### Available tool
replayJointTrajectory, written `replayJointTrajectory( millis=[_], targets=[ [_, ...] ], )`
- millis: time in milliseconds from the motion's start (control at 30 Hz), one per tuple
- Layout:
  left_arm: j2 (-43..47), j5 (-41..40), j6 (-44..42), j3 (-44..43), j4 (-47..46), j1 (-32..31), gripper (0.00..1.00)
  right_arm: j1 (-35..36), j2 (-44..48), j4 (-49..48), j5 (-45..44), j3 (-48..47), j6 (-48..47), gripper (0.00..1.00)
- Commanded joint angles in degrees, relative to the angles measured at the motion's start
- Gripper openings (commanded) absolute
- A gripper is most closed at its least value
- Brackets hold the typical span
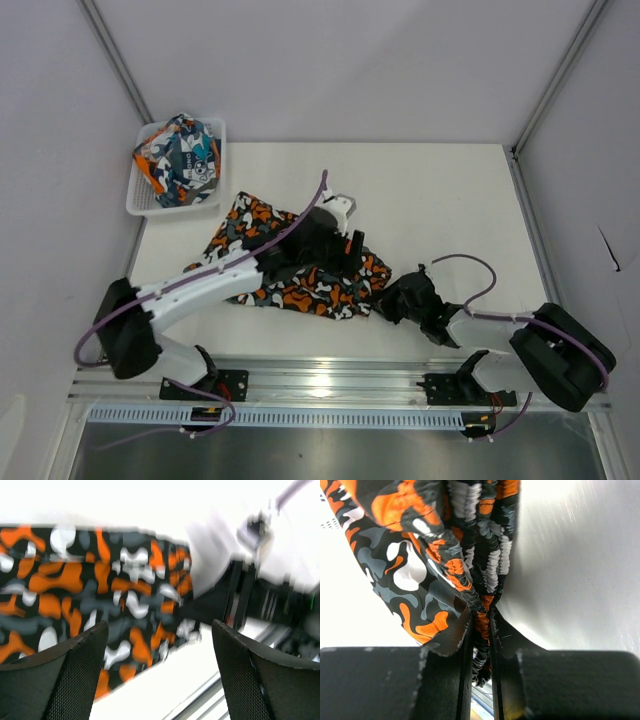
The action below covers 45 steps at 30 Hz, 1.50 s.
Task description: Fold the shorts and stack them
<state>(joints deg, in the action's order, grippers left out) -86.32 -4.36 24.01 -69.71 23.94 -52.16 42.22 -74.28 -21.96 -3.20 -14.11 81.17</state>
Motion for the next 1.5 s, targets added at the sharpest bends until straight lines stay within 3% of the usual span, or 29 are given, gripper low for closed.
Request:
replayJointTrajectory(
  millis=[0,167,200,400,533,833,1000,1200,1300,1467],
  targets=[
    [7.91,-5.13,-4.67,11.67,-7.74,-3.03,0.86,-2.48,4.13,12.1,0.65,-3.38,-4.07,0.0],
    [13.72,-9.51,-5.81,21.71,-16.37,-10.75,0.9,-6.79,6.52,26.41,4.96,-11.61,-9.88,0.0],
    [13.55,-13.88,-6.08,23.73,-18.21,-14.42,0.9,-7.32,6.08,31.75,5.48,-13.47,-10.76,0.0],
    [6.19,-29.8,-11.08,22.0,-21.21,-23.85,0.91,-7.85,1.86,41.02,7.6,-22.44,-14.45,0.0],
    [2.22,-34.12,-14.16,19.54,-22.45,-26.06,0.92,-7.85,2.73,41.64,8.21,-22.89,-14.54,0.0],
    [-3.76,-36.42,-17.24,16.72,-23.59,-26.15,0.92,-8.38,3.53,41.56,11.9,-22.28,-15.51,0.0],
    [-5.79,-32.74,-17.68,17.15,-26.84,-26.32,0.91,-9.87,4.76,40.85,13.66,-21.31,-15.77,0.0],
    [-1.39,-26.32,-18.03,22.16,-31.77,-26.41,0.9,-11.28,5.81,40.24,15.07,-20.52,-16.21,0.0],
    [-4.71,-25.96,-18.82,20.07,-29.93,-26.41,0.81,-11.28,6.17,39.8,15.59,-20.26,-15.95,0.0],
    [-11.23,-27.98,-19.35,15.67,-27.99,-26.15,0.54,-11.37,7.92,39.8,14.63,-19.38,-15.25,0.0]
  ],
)
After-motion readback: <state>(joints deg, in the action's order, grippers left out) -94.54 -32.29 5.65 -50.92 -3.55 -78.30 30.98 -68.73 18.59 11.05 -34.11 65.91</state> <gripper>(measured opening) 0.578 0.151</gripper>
